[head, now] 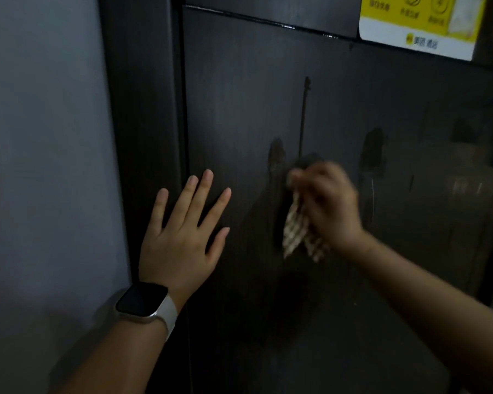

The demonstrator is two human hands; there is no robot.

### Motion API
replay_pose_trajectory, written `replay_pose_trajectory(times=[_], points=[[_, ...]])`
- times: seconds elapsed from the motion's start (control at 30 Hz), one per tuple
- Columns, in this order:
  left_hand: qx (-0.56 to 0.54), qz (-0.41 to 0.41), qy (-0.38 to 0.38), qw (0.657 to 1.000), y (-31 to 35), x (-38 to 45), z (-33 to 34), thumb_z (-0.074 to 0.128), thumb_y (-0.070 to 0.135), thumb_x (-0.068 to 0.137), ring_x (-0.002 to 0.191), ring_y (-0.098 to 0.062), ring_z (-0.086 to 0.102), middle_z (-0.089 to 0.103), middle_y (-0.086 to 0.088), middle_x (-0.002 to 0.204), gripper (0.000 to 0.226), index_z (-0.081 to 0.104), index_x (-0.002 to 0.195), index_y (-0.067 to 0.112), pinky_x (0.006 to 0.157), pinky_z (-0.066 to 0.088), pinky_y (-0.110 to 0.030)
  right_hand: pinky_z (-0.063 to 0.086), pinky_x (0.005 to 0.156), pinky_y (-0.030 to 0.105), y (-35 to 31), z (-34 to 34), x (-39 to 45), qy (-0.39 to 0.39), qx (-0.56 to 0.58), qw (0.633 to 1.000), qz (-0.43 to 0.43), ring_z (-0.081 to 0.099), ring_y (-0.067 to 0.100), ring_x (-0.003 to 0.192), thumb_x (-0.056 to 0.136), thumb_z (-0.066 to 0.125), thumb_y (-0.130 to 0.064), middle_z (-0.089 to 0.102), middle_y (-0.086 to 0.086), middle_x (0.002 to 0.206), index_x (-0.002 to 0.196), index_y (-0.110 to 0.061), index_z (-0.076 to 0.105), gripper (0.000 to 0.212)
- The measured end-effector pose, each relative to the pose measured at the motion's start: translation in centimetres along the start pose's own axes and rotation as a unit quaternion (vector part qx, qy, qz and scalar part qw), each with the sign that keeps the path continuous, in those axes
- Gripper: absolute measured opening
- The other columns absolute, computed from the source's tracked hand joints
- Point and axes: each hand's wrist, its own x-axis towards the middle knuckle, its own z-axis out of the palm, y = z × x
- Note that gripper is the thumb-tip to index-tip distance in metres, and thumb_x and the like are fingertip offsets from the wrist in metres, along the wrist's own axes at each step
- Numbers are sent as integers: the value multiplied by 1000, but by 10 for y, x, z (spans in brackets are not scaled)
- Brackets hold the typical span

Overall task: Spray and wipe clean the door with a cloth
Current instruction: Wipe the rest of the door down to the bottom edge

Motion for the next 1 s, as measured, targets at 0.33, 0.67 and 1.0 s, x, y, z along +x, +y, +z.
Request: replay_pose_trajectory(times=[0.33,0.67,1.0], points=[[-19,-8,-17,1000,1,2,-5,39,45,96,146,-25,19,15,-6,161,59,29,151,27,118,0,-45,49,78,37,-37,28,-24,-110,9,982,-152,57,27,93,91,61,-6,61,13,102,102,-3,69,14],[-43,-28,-29,998,4,32,-30,39,35,96,145,-26,19,14,-8,160,56,29,151,27,115,11,-47,49,70,40,7,-13,77,117,22,989,90,55,22,81,94,61,-10,57,11,86,80,-1,66,17],[25,0,20,999,-60,121,-48,35,36,98,149,-26,7,9,-11,162,65,12,154,14,119,2,-47,53,73,39,-11,2,18,-188,-27,936,-295,56,28,92,94,45,-14,61,14,103,113,-6,59,25]])
